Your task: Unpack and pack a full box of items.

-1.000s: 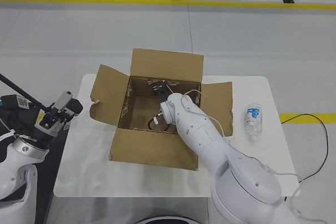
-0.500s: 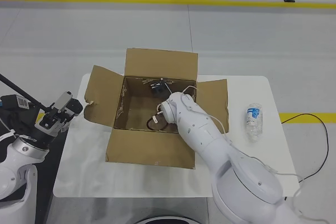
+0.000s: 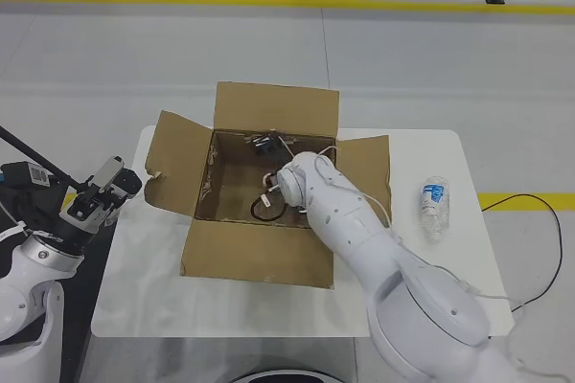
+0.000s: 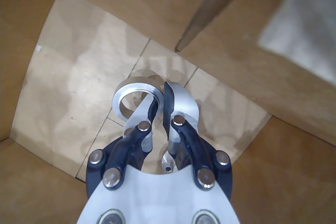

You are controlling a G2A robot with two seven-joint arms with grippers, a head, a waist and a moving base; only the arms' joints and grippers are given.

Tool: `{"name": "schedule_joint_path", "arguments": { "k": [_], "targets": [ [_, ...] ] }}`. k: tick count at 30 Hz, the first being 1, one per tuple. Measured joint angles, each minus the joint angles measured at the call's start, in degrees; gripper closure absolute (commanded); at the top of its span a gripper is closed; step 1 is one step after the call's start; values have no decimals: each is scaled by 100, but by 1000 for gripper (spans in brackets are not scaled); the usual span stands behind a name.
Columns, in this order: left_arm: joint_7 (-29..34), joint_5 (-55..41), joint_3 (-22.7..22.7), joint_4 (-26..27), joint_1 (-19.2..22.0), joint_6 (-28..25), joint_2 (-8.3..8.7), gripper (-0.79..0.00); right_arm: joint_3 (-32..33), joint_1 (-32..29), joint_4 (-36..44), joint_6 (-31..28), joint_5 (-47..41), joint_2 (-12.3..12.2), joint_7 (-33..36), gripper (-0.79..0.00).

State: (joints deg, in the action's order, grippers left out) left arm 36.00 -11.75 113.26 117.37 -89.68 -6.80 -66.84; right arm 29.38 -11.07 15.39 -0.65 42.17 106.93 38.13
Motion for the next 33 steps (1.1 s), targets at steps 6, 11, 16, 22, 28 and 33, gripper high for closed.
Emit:
{"name": "schedule_joint_path", "arguments": {
  "k": [6,11,16,22,28,33],
  "targets": [
    [0,0,0,0,0,0,0,-785,151,7,323,-819,-31,-163,104,0],
    [0,0,0,0,0,0,0,-785,329,-59,859,-1326,22,-387,205,0],
    [0,0,0,0,0,0,0,-785,636,-289,1719,-1602,133,-723,383,0],
    [0,0,0,0,0,0,0,-785,1364,-1026,3549,-1625,531,-1334,963,0],
    [0,0,0,0,0,0,0,-785,2468,-2371,6082,-1547,1152,-1936,1801,0],
    [0,0,0,0,0,0,0,-785,3352,-3321,7770,-1379,1679,-2223,2027,0]
  ]
}}
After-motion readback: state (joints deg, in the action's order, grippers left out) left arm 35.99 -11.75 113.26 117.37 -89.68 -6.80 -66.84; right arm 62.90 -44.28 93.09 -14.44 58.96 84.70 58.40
